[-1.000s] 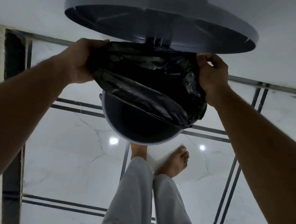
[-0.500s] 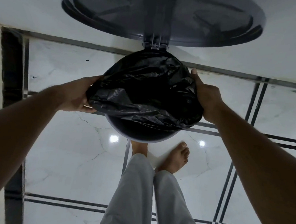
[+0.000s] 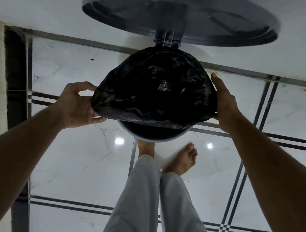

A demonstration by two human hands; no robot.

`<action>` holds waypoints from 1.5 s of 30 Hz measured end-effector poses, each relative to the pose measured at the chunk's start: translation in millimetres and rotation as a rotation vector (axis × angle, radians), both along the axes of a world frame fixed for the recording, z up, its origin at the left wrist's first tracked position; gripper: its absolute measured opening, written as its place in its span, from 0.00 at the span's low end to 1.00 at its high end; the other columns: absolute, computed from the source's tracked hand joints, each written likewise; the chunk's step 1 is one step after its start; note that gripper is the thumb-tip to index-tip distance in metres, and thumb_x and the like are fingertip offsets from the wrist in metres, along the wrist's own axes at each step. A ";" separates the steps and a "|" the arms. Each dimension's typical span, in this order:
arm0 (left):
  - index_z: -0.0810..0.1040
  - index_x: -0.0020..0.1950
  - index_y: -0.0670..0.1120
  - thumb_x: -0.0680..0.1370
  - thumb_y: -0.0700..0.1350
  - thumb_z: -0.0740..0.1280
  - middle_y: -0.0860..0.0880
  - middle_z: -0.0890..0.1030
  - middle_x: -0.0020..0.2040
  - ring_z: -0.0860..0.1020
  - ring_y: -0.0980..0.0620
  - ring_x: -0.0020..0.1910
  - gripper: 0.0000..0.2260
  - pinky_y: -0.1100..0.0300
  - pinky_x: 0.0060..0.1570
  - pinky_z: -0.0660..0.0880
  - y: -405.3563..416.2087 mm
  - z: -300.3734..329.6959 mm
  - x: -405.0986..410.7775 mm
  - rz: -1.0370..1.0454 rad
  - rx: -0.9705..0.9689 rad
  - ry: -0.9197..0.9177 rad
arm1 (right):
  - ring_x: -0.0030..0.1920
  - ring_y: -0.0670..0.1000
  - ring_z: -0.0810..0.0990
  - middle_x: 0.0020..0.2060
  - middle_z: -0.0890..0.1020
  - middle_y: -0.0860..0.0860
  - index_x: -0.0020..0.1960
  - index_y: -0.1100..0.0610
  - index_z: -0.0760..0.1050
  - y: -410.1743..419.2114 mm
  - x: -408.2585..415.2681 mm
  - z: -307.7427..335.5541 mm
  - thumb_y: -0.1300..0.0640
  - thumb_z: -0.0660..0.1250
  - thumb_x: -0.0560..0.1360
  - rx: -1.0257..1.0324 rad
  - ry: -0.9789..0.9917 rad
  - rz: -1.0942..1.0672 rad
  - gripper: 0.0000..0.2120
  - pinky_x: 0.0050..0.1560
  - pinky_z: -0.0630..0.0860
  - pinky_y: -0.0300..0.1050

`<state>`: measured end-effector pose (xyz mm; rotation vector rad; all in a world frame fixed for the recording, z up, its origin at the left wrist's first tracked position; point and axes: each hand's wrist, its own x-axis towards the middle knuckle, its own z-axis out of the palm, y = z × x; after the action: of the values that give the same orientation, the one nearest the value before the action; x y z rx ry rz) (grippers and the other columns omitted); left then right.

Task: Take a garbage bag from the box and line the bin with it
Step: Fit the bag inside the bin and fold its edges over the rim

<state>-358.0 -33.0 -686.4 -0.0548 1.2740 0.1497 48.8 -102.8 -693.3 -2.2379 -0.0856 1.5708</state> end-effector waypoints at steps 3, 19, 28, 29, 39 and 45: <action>0.80 0.45 0.43 0.76 0.43 0.58 0.49 0.82 0.46 0.81 0.48 0.44 0.12 0.58 0.50 0.78 -11.6 4.1 2.1 0.089 0.038 0.001 | 0.49 0.51 0.87 0.45 0.89 0.47 0.54 0.54 0.85 -7.5 2.9 -0.3 0.28 0.68 0.76 0.005 0.086 -0.011 0.29 0.50 0.79 0.48; 0.81 0.50 0.44 0.76 0.37 0.63 0.44 0.85 0.53 0.84 0.45 0.50 0.08 0.50 0.64 0.80 -73.0 6.6 28.4 0.165 0.086 0.141 | 0.45 0.52 0.86 0.41 0.85 0.50 0.50 0.54 0.80 -54.9 -21.8 39.0 0.55 0.68 0.78 0.028 0.300 -0.276 0.04 0.55 0.85 0.50; 0.82 0.51 0.43 0.74 0.33 0.62 0.43 0.83 0.53 0.85 0.43 0.53 0.12 0.46 0.66 0.81 -105.8 25.2 57.7 0.331 0.121 0.201 | 0.55 0.57 0.87 0.51 0.86 0.54 0.59 0.58 0.82 -89.9 -48.5 52.9 0.50 0.68 0.78 0.007 0.495 -0.502 0.14 0.68 0.81 0.54; 0.81 0.49 0.43 0.74 0.34 0.61 0.44 0.84 0.54 0.86 0.43 0.54 0.11 0.46 0.65 0.82 -110.8 28.8 60.4 0.384 0.110 0.173 | 0.58 0.58 0.87 0.54 0.87 0.55 0.61 0.58 0.82 -93.5 -51.0 54.8 0.49 0.69 0.78 0.028 0.522 -0.550 0.17 0.69 0.81 0.56; 0.77 0.34 0.43 0.76 0.37 0.59 0.47 0.81 0.46 0.81 0.46 0.47 0.12 0.55 0.64 0.75 -150.1 56.3 91.9 0.605 -0.009 0.067 | 0.47 0.55 0.81 0.46 0.82 0.53 0.42 0.55 0.78 -119.0 -82.4 59.6 0.61 0.68 0.66 0.088 0.700 -0.721 0.05 0.60 0.78 0.52; 0.81 0.49 0.43 0.77 0.38 0.60 0.44 0.86 0.57 0.84 0.42 0.62 0.10 0.47 0.65 0.81 -163.7 71.5 101.7 0.679 -0.002 -0.071 | 0.53 0.58 0.83 0.48 0.84 0.55 0.46 0.57 0.79 -129.5 -91.3 74.2 0.63 0.70 0.67 0.179 0.763 -0.768 0.08 0.70 0.80 0.59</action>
<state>-256.4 -196.6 -614.9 -0.4910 1.1430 0.7229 -42.6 -232.3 -619.0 -1.1678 0.7185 1.7118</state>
